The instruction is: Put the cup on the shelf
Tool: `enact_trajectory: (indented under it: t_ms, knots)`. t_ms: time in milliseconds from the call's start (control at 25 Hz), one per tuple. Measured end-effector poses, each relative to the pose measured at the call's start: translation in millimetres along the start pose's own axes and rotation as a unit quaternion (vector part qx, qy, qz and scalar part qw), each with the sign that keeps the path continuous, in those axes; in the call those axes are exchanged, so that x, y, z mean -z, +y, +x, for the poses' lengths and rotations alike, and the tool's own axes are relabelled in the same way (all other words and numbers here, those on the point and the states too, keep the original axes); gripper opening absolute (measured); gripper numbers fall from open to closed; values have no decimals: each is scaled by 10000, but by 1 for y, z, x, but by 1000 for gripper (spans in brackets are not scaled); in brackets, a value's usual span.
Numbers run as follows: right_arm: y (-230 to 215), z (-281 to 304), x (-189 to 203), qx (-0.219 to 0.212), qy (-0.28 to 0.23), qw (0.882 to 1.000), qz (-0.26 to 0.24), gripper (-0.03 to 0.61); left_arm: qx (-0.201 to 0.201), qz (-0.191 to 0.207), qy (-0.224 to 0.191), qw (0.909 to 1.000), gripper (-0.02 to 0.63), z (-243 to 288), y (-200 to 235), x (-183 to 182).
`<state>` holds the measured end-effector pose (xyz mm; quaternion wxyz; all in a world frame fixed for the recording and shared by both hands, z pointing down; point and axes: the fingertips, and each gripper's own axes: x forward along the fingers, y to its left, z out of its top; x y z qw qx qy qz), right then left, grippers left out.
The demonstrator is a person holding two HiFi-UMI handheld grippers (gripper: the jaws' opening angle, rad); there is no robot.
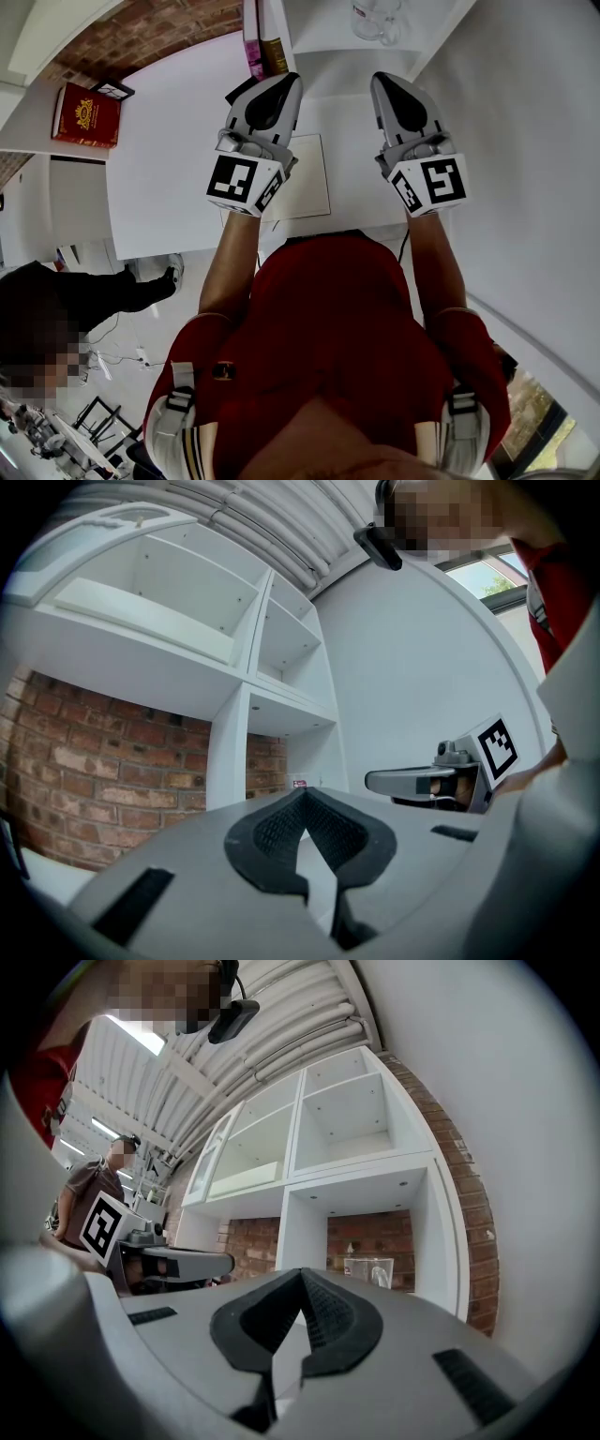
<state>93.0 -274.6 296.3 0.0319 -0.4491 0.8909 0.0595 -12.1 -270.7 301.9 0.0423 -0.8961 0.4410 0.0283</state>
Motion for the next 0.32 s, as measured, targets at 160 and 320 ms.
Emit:
enact_trajectory:
  t_ms: [160, 320]
  knots:
    - [-1, 0, 1, 23, 9, 10000, 3, -3, 5, -4, -8, 10000, 5, 1, 1, 0]
    - [-2, 0, 2, 34, 14, 10000, 11, -3, 6, -12, -9, 10000, 6, 1, 0, 1]
